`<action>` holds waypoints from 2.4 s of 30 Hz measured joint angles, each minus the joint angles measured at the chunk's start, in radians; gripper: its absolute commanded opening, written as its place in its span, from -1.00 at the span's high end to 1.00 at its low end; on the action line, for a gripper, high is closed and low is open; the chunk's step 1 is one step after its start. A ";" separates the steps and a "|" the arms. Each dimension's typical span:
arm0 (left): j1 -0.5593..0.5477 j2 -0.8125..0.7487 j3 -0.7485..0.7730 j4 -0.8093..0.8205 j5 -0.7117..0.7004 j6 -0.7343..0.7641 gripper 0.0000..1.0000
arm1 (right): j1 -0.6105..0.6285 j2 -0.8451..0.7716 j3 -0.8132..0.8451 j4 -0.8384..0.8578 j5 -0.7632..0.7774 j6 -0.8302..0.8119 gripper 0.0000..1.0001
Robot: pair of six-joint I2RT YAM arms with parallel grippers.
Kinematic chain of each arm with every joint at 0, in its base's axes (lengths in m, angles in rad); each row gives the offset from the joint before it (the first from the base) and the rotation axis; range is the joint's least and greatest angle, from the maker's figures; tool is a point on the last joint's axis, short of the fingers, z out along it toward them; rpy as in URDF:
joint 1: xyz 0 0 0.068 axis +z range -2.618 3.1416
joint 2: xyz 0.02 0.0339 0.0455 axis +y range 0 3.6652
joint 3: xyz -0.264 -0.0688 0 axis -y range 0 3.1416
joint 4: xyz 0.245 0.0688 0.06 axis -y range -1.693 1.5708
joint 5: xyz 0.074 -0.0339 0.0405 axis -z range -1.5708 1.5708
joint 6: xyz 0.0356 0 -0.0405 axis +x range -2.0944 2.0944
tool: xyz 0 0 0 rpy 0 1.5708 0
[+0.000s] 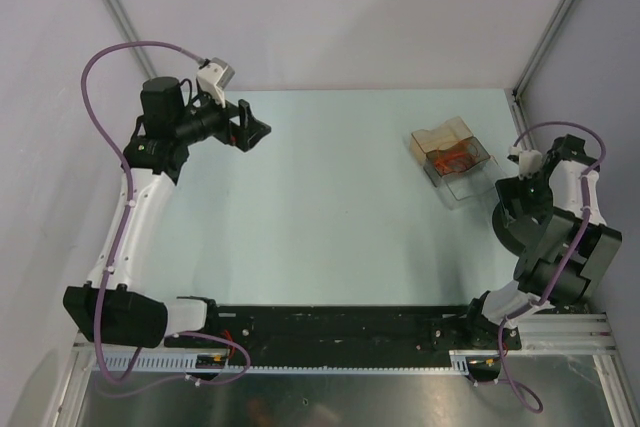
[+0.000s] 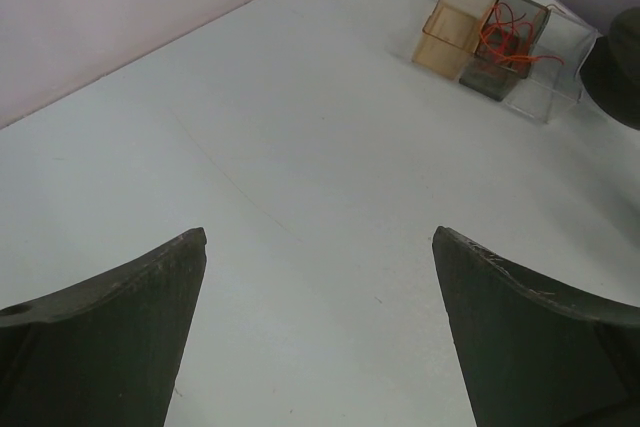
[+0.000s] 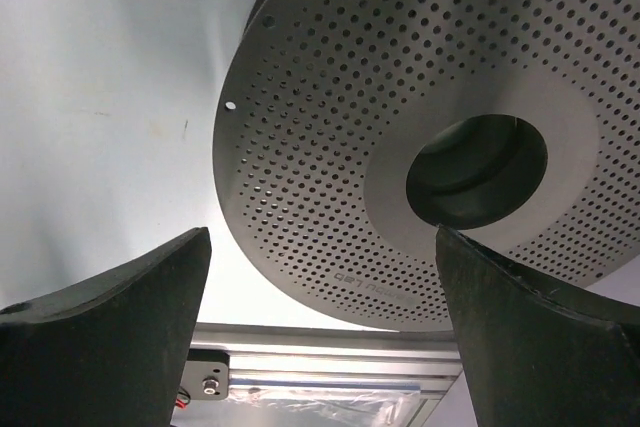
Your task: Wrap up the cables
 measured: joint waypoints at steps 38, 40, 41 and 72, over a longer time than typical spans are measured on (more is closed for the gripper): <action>-0.009 0.060 0.043 0.002 0.016 -0.019 -0.99 | 0.119 -0.254 -0.074 -0.031 0.015 -0.034 -0.08; -0.009 0.070 0.043 0.002 0.005 -0.033 -0.99 | 0.180 -0.293 -0.003 -0.068 0.013 -0.008 -0.09; -0.010 0.075 0.043 0.002 -0.006 -0.040 -0.99 | 0.214 -0.300 0.027 -0.077 0.009 0.003 -0.09; 0.404 -0.033 -0.150 -0.167 -0.158 -0.211 -0.99 | 1.318 0.659 0.731 0.031 0.011 0.040 -0.98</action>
